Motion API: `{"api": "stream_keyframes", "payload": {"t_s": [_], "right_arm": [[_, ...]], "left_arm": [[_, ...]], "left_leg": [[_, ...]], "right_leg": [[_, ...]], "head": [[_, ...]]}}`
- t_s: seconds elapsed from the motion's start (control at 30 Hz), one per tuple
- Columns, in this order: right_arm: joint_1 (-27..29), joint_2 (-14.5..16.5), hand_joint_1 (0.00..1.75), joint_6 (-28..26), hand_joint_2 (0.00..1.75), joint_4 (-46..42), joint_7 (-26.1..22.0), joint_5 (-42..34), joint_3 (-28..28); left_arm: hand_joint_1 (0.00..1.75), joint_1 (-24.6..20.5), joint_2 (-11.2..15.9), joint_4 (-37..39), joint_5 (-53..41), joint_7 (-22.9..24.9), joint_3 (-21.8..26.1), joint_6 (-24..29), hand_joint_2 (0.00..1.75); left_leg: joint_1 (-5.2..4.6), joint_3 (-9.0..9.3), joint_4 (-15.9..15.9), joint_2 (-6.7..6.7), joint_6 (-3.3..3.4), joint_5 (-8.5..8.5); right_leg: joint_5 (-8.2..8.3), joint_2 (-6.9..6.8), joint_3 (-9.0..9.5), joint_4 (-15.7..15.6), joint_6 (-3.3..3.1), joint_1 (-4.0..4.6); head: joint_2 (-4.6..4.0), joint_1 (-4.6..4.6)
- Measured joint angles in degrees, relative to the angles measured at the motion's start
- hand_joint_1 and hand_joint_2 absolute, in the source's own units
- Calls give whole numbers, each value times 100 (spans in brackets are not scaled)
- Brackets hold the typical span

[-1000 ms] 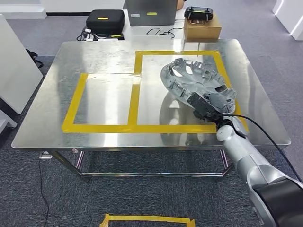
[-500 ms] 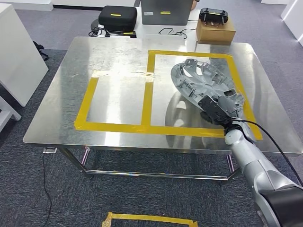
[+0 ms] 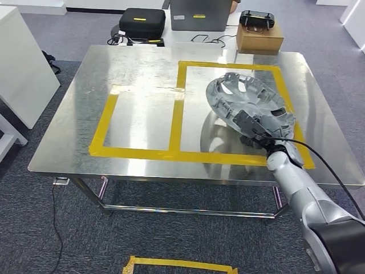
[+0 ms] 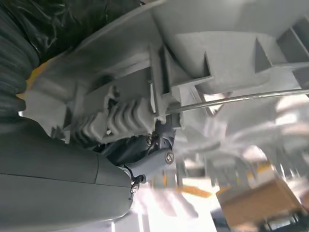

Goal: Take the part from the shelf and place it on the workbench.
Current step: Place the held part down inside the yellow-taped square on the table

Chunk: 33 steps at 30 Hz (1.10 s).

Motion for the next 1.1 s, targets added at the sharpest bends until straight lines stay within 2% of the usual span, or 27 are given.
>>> {"api": "stream_keyframes", "payload": {"t_s": [0.1, 0.27, 0.4, 0.5, 0.6, 0.7, 0.83, 0.97, 1.1], "right_arm": [[91, 27, 0, 7, 175, 67, -157, -100, -28], [328, 95, 0, -36, 175, -27, -846, -558, -307], [564, 130, 0, -43, 175, -253, -1173, -856, -550], [951, 161, 0, 11, 175, -748, -1532, -1372, -787], [1571, 244, 0, 219, 175, -1646, -1793, -2163, -1092], [2245, 322, 0, 473, 175, -2624, -1891, -2824, -1302], [2922, 380, 0, 597, 175, -3643, -1894, -3203, -1458], [3315, 385, 0, 633, 175, -4183, -1885, -3299, -1554], [3477, 386, 0, 650, 175, -4458, -1886, -3316, -1592]], "left_arm": [[0, 8, -9, 0, -11, 8, 5, 1, 0], [0, 28, -20, 0, 9, -34, 57, 2, 0], [0, 48, -30, 0, 19, -60, 118, 16, 0], [0, 79, -48, 0, 33, -80, 158, 41, 0], [0, 135, -82, 0, 44, -90, 233, 85, 0], [0, 188, -121, 0, 46, -93, 310, 99, 0], [0, 237, -165, 0, 45, -95, 404, 101, 0], [0, 260, -189, 0, 44, -96, 437, 101, 0], [0, 260, -196, 0, 41, -96, 455, 101, 0]], "left_leg": [[0, -2, 0, 0, 0, 0], [-1, -2, 0, -1, 0, -4], [0, -1, 0, -1, -1, -8], [3, 1, 0, -3, -4, -12], [8, 9, -1, -5, -16, -23], [10, 13, -1, -5, -25, -33], [12, 14, -1, -6, -31, -37], [12, 14, -2, -5, -33, -38], [12, 14, -2, -5, -33, -39]], "right_leg": [[0, 0, -1, 1, -1, 0], [-5, 2, -1, 1, -8, 0], [-11, 3, -2, 1, -7, 0], [-16, 2, 0, 1, -10, 5], [-25, 5, 5, 1, -17, 12], [-33, 6, 7, 1, -21, 15], [-43, 5, 6, 2, -26, 17], [-44, 8, 5, 3, -26, 17], [-44, 8, 3, 4, -27, 17]], "head": [[0, 1], [0, 2], [-1, 2], [0, 2], [-1, 1], [-1, 1], [-1, 1], [-1, 1], [-1, 1]]}}
